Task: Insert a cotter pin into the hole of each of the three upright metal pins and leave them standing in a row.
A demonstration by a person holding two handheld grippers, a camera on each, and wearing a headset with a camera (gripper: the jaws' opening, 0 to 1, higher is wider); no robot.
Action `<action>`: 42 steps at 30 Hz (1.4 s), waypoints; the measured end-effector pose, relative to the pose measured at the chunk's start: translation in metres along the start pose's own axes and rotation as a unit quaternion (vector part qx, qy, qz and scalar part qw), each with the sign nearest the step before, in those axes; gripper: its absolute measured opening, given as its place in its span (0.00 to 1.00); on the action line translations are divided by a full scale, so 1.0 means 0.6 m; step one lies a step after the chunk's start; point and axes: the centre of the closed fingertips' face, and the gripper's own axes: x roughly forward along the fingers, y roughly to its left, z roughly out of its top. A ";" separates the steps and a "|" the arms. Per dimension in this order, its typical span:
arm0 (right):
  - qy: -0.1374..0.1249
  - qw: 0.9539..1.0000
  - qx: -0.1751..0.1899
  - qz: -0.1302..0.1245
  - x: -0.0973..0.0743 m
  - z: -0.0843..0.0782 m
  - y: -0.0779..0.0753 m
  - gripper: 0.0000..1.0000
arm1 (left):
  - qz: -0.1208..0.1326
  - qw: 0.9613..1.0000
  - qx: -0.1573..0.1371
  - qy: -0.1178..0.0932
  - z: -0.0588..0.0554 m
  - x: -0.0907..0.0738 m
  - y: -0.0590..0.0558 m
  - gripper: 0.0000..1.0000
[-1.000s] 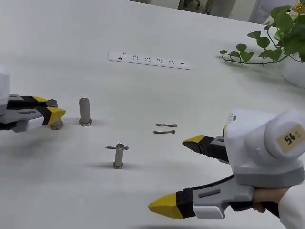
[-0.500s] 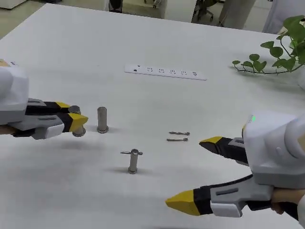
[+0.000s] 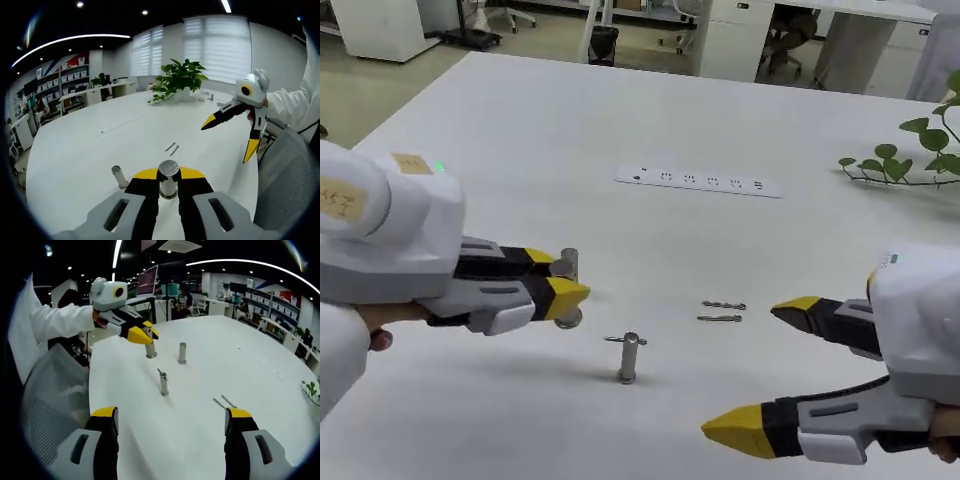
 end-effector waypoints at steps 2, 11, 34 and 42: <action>-0.002 1.000 0.001 0.004 0.000 0.000 0.006 0.86 | -0.011 1.000 0.006 0.003 0.001 0.008 -0.020 0.10; -0.006 1.000 -0.001 0.010 -0.014 -0.001 0.019 0.87 | -0.050 0.999 0.010 0.008 -0.005 0.039 -0.080 0.10; 0.007 1.000 0.028 0.012 -0.020 -0.036 0.024 0.87 | -0.087 0.995 0.010 0.050 -0.074 0.089 -0.127 0.10; 0.010 0.999 0.033 0.012 -0.020 -0.040 0.028 0.87 | -0.090 0.994 0.031 0.056 -0.086 0.093 -0.131 0.10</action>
